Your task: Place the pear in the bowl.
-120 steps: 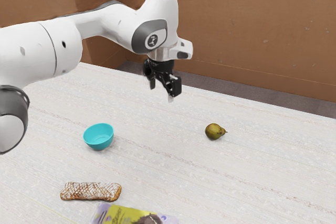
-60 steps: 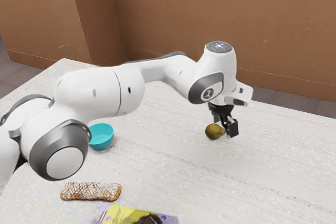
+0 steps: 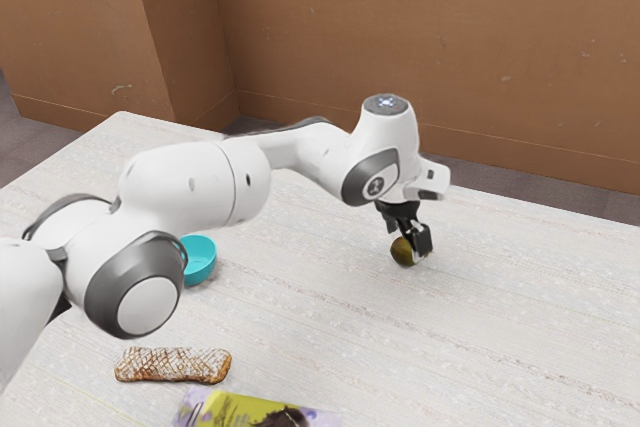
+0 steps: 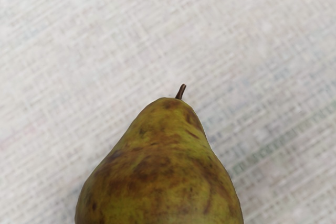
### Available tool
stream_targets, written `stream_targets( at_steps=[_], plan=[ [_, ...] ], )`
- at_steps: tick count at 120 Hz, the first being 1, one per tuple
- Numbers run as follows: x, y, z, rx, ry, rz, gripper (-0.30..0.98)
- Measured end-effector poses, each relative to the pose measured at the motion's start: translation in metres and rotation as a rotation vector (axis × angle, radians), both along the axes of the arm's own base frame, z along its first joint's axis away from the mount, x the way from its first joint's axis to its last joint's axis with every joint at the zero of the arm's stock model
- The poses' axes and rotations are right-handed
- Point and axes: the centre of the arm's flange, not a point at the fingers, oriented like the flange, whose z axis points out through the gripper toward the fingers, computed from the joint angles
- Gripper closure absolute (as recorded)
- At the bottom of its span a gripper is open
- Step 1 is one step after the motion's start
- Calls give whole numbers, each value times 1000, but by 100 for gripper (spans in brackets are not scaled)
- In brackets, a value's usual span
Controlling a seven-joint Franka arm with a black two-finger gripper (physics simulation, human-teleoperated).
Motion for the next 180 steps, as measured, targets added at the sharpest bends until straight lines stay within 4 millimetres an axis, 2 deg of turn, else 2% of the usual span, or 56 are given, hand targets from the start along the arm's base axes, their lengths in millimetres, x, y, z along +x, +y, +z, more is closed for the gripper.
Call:
stream_targets(
  at_steps=[22,44,50,84,96,112,120,131,144,154,174,180],
  plan=[
    [0,4,-23,-18,27,-3,3],
    [3,1,-18,-28,14,-12,4],
    [3,2,-23,-28,16,-13,5],
    [5,1,-25,-30,8,-19,27],
    [5,1,-24,-29,6,-20,31],
    [6,0,-6,-33,-15,-22,35],
    [6,4,17,-37,-36,-17,38],
    [0,44,37,-26,-16,32,43],
    [-19,99,48,-7,30,104,42],
    [-40,156,59,7,64,183,41],
    [-98,279,74,11,107,375,39],
    [-115,310,78,11,114,429,38]
  ],
)
